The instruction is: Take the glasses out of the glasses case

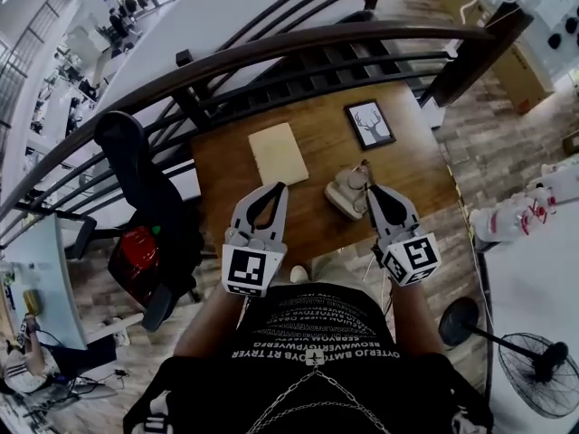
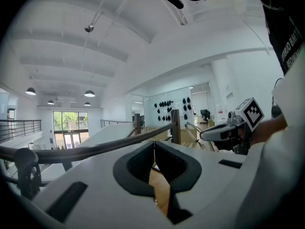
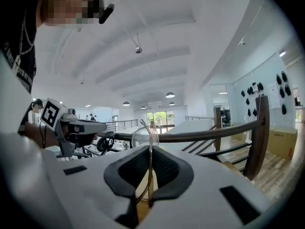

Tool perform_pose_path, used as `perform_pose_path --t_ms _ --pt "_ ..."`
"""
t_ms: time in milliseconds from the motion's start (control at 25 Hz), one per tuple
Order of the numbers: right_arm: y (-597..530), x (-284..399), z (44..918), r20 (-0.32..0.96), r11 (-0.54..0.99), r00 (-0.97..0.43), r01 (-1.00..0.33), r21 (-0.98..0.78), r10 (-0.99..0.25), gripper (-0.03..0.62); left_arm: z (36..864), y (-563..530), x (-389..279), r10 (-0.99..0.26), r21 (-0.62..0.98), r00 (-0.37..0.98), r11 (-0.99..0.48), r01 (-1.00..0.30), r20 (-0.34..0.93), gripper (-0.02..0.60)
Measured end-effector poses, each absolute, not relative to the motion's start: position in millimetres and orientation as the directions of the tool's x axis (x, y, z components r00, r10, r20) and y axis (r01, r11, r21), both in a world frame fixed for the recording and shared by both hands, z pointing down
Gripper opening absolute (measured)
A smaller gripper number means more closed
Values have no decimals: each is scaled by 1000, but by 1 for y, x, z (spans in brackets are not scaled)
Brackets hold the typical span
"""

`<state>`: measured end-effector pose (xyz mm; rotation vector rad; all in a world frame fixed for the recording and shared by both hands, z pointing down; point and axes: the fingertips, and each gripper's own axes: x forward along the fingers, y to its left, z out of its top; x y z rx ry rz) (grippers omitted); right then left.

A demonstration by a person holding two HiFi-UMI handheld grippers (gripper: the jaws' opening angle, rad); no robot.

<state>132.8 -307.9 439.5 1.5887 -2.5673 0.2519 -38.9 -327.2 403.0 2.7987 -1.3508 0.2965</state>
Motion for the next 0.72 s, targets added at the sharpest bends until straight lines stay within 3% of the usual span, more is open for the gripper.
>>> perform_pose_path --t_ms 720 --pt "-277 139 361 59 467 -467 -884 -16 -882 26 388 -320 -26 -770 -66 621 -634 -770 146 29"
